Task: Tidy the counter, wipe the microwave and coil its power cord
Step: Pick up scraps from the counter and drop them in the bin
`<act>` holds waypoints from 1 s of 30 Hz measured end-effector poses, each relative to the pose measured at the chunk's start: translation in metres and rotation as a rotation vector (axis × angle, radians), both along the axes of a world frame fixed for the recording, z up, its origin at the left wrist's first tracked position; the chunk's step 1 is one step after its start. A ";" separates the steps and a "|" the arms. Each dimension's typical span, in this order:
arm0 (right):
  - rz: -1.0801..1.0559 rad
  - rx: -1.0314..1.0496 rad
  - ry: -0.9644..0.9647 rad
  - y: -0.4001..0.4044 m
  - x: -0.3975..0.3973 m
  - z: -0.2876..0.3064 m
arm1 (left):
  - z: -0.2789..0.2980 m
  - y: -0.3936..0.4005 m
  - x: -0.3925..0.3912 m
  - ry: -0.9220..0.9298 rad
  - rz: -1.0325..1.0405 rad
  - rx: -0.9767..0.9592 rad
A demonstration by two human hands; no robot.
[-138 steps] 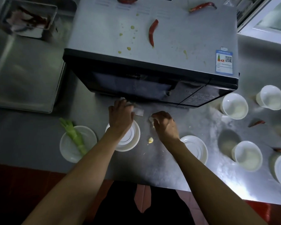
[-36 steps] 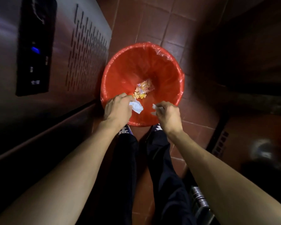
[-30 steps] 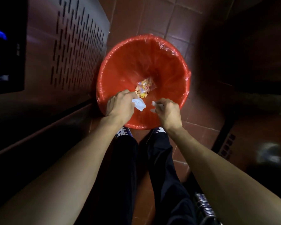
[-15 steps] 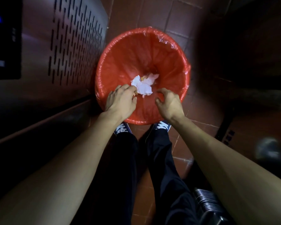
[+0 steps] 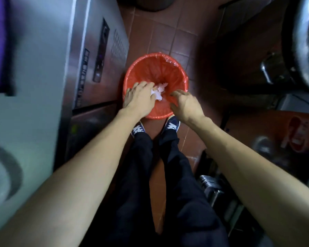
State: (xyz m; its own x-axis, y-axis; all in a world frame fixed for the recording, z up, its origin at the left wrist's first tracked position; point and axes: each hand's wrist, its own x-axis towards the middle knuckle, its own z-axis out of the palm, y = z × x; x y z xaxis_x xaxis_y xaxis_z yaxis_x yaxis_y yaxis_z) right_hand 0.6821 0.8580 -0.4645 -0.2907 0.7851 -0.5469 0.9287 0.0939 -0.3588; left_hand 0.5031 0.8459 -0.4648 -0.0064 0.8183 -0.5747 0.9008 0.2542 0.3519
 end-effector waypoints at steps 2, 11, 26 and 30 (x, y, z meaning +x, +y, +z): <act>0.056 0.071 0.002 -0.005 -0.002 0.038 | 0.043 -0.001 -0.001 -0.003 -0.005 0.058; 0.104 0.261 0.165 0.003 -0.010 0.180 | 0.195 -0.022 -0.004 0.073 0.022 0.218; 0.508 0.414 0.306 -0.007 -0.047 0.291 | 0.307 -0.121 -0.027 0.290 0.360 0.394; 0.632 0.418 0.358 -0.035 -0.086 0.312 | 0.329 -0.168 -0.052 0.347 0.497 0.452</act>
